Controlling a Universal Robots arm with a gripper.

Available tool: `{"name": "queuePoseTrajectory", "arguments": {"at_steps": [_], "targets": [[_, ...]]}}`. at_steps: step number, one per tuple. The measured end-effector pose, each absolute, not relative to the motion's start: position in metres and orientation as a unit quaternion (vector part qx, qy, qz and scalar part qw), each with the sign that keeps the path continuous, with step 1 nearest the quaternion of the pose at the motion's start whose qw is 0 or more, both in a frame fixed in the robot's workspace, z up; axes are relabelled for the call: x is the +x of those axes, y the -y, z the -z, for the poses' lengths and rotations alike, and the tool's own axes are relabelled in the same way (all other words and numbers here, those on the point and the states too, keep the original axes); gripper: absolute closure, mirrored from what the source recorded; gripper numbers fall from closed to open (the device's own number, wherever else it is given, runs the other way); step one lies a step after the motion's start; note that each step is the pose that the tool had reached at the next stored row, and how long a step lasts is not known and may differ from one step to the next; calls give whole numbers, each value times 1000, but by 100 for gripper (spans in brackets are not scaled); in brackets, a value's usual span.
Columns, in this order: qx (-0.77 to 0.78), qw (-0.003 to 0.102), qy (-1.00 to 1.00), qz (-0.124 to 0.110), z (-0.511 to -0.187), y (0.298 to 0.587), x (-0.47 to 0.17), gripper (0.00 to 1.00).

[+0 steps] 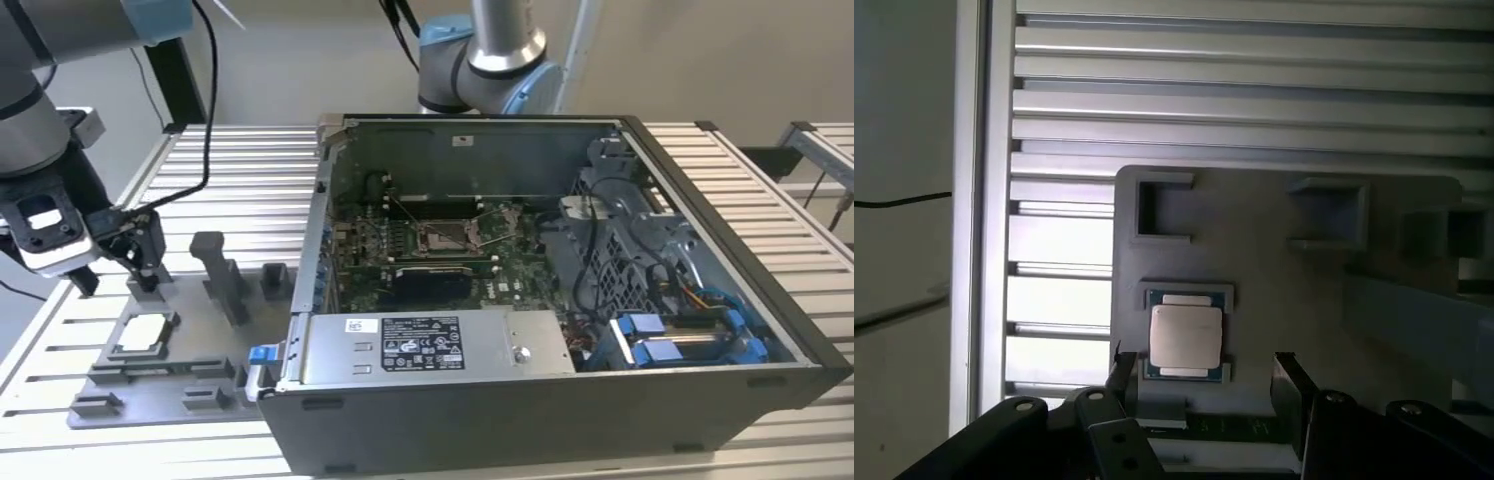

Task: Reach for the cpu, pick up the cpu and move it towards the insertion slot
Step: 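Pick up the cpu and move it towards the insertion slot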

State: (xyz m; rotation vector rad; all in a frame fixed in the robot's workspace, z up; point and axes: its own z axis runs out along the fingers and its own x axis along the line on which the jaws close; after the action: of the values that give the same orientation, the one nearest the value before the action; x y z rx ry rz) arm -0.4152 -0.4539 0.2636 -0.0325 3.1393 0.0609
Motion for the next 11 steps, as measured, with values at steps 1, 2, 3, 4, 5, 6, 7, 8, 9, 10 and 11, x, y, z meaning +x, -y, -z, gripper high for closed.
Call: {"name": "queuePoseTrajectory", "arguments": {"at_steps": [1, 2, 3, 4, 5, 6, 7, 8, 9, 10, 11], "targets": [[-10, 1, -1000, -19, -262, 454, -415, 0], [-10, 1, -1000, -19, -260, 454, -415, 0], [-10, 1, -1000, -19, -258, 454, -415, 0], [-10, 1, -1000, -19, -257, 454, -415, 0], [-10, 1, -1000, -19, -255, 454, -415, 0], [-10, 1, -1000, -19, -253, 454, -415, 0], [-10, 1, -1000, -19, -252, 454, -415, 0], [-10, 1, -1000, -19, -250, 454, -415, 0], [-10, 1, -1000, -19, -249, 454, -415, 0], [-10, 1, -1000, -19, -247, 454, -415, 0], [-10, 1, -1000, -19, -246, 454, -416, 0]]}}
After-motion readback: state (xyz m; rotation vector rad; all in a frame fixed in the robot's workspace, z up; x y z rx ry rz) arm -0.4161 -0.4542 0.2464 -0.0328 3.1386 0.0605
